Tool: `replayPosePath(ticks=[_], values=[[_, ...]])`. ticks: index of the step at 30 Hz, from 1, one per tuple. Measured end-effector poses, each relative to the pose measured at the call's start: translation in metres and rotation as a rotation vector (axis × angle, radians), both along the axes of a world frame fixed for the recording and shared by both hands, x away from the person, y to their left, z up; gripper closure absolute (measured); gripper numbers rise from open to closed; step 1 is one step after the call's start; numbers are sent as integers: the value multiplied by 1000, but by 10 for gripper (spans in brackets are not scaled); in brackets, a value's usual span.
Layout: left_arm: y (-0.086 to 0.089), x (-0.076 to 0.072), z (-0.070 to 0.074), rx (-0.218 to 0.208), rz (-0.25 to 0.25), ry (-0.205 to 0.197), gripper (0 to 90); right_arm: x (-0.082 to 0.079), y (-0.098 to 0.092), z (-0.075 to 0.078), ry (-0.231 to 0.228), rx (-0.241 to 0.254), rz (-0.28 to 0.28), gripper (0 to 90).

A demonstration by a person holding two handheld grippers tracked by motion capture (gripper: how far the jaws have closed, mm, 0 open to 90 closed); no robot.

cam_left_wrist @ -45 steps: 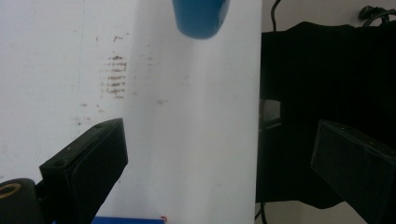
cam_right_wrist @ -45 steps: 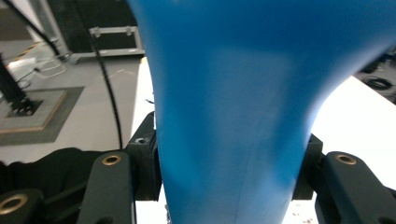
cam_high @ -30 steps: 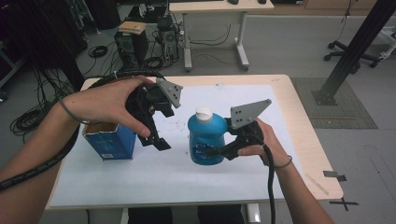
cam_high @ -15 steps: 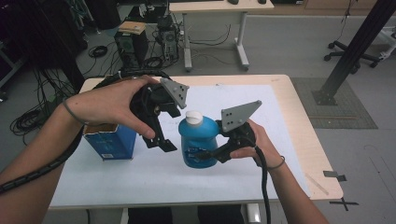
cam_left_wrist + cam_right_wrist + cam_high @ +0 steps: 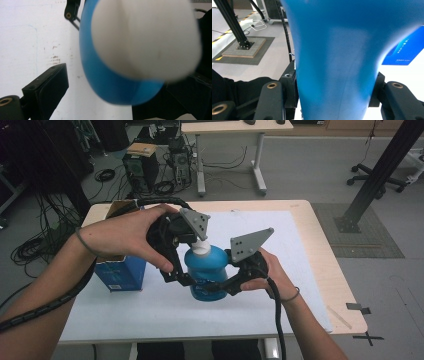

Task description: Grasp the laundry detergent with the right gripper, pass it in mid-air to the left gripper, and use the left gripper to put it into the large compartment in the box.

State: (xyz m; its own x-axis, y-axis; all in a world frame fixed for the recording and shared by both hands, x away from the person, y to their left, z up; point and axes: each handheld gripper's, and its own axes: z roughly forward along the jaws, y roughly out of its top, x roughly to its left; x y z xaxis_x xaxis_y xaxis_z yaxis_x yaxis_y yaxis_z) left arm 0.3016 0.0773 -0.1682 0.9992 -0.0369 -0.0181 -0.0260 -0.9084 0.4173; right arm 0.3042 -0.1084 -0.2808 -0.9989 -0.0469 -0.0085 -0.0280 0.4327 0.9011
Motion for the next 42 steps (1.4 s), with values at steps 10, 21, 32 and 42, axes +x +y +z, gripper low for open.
replayPosePath(ticks=[10,21,32,42], values=[[-7,-1,0,-1,1,-6,40,0,4,-3,6,-16,3,442],[-14,-2,-1,7,-12,-17,41,1,7,-6,10,-19,9,442],[-16,-2,0,13,0,-20,67,1,6,-6,13,-22,7,442],[-16,-3,1,11,9,-20,118,0,7,-6,15,-28,10,442]])
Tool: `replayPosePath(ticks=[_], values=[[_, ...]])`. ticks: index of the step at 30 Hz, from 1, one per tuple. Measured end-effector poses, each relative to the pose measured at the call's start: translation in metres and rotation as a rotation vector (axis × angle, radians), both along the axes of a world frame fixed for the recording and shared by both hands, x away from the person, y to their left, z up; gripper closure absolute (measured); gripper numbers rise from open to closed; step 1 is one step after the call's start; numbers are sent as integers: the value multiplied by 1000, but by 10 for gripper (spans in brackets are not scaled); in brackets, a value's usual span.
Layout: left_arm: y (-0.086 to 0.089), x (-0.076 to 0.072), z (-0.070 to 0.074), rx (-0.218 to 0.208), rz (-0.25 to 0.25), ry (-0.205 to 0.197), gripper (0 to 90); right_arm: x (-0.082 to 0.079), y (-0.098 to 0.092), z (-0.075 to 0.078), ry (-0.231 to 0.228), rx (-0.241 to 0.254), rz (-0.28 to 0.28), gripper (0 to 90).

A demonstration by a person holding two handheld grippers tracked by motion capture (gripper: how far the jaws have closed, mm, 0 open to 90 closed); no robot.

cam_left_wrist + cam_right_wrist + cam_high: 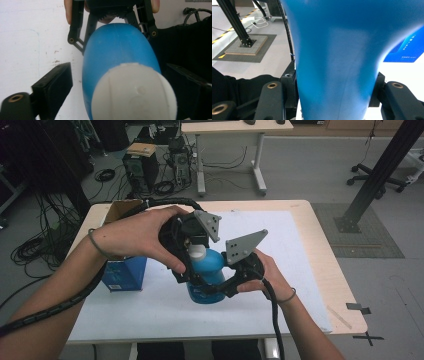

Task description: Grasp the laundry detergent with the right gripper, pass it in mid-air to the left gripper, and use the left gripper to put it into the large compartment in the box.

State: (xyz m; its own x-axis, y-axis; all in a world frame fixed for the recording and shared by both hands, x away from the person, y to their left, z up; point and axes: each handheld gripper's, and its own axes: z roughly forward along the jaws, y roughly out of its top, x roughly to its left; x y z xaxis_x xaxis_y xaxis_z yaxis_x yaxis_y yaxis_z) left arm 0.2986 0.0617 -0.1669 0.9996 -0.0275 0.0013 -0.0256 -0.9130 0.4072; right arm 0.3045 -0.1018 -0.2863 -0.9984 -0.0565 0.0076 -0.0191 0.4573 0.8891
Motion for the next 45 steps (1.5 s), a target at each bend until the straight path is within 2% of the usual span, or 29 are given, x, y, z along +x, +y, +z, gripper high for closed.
replayPosePath(ticks=[2,6,12,20,34,36,45], values=[[0,-1,0,7,0,8,172,0,0,0,1,0,0,442],[-1,-1,0,15,-3,8,184,0,1,0,2,-2,1,443],[-1,-1,2,16,-5,7,263,0,1,0,3,-6,1,442],[-2,-1,1,23,-7,2,310,1,0,1,0,-3,0,443],[-4,-1,3,28,16,-5,364,1,0,2,-2,-7,3,443],[-5,-1,4,39,20,-12,365,1,0,1,-3,-7,2,443],[-6,0,4,33,35,-21,375,2,-1,1,-3,-10,-4,443]])
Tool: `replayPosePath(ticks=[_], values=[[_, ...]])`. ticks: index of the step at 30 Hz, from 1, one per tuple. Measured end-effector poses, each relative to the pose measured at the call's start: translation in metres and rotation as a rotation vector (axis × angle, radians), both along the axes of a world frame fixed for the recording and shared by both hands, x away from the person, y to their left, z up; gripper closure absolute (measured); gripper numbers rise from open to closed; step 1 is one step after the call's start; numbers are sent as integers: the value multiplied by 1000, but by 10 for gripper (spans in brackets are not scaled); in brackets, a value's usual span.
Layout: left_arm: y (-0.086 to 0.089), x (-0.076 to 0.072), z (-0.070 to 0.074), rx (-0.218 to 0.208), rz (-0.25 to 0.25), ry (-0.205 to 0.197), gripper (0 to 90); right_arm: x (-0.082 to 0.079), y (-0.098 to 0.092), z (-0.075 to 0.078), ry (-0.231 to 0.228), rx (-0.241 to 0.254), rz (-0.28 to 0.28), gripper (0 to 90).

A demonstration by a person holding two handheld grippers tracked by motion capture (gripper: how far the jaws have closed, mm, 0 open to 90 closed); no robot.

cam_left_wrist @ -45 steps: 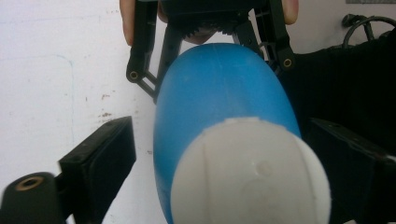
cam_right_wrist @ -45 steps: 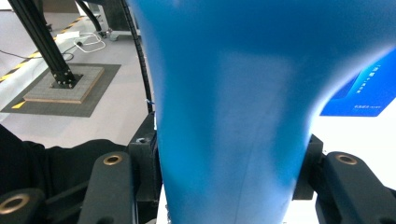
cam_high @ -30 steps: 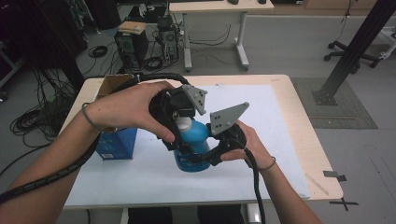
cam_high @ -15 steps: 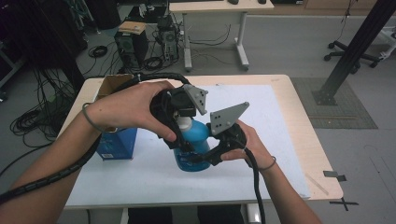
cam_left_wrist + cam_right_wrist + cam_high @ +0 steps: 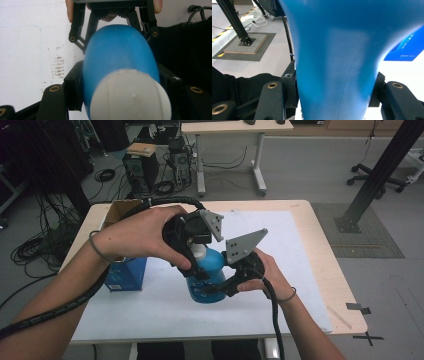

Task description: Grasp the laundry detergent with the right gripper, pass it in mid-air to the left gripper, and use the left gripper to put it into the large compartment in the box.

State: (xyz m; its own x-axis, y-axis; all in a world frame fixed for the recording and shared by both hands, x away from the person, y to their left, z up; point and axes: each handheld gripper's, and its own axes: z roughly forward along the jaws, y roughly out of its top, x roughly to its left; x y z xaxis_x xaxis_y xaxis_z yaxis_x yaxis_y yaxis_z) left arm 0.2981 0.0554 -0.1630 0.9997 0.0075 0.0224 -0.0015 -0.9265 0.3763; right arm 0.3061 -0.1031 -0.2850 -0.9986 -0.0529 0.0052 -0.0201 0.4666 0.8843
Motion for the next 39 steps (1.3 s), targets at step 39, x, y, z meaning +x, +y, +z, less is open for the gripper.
replayPosePath(ticks=[39], values=[[-8,-1,7,43,45,-50,379,3,-4,-7,2,122,-44,359]])
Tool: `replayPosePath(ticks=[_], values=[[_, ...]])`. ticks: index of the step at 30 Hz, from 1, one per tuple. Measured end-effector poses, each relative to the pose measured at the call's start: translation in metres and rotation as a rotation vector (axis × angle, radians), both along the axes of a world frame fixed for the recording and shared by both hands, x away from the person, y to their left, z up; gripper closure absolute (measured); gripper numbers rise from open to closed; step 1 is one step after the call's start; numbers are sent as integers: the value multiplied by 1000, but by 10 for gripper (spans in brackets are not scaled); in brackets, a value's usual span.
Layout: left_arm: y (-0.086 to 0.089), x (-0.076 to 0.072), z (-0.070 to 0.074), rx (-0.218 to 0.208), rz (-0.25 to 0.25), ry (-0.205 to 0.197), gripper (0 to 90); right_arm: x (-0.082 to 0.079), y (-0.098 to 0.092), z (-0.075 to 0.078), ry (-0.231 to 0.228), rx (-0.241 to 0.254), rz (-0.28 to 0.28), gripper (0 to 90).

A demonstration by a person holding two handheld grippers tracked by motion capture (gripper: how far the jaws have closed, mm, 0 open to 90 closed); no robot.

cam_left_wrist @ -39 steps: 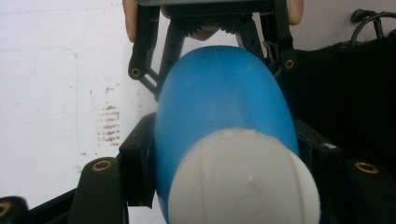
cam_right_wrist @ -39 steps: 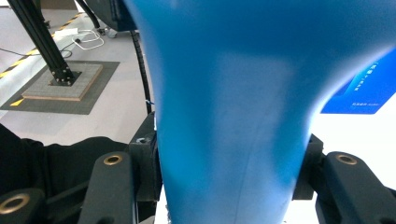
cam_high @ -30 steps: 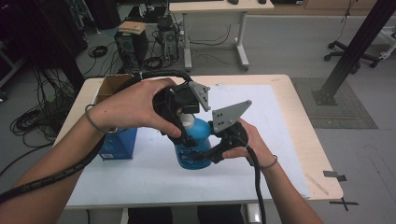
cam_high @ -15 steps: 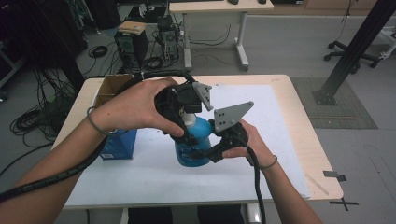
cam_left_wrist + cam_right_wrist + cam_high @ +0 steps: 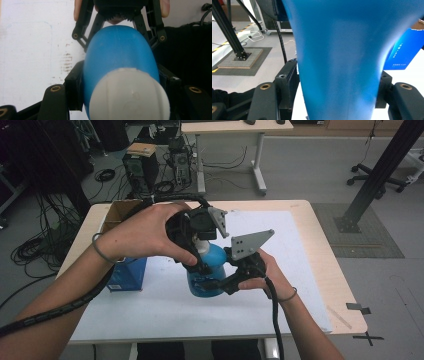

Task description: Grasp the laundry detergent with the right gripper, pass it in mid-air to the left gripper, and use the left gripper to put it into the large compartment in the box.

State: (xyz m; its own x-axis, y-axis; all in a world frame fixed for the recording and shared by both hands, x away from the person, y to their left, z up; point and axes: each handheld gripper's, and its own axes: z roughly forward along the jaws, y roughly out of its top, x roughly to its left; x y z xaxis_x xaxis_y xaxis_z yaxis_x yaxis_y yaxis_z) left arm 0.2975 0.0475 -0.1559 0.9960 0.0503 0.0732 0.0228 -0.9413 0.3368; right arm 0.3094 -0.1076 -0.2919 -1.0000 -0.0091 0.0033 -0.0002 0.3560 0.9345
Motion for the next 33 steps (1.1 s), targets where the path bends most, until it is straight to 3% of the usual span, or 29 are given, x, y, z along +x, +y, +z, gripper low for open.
replayPosePath(ticks=[10,11,13,19,33], values=[[0,0,-1,7,7,-7,379,1,0,0,19,3,-15,311],[1,0,-1,13,10,-10,379,1,0,0,22,-1,-19,251],[1,0,-1,13,10,-10,379,3,0,-1,32,5,-29,251],[1,1,0,7,10,-10,379,3,1,-2,27,3,-49,176],[3,1,2,0,15,-16,379,2,2,-1,26,10,-63,108]])
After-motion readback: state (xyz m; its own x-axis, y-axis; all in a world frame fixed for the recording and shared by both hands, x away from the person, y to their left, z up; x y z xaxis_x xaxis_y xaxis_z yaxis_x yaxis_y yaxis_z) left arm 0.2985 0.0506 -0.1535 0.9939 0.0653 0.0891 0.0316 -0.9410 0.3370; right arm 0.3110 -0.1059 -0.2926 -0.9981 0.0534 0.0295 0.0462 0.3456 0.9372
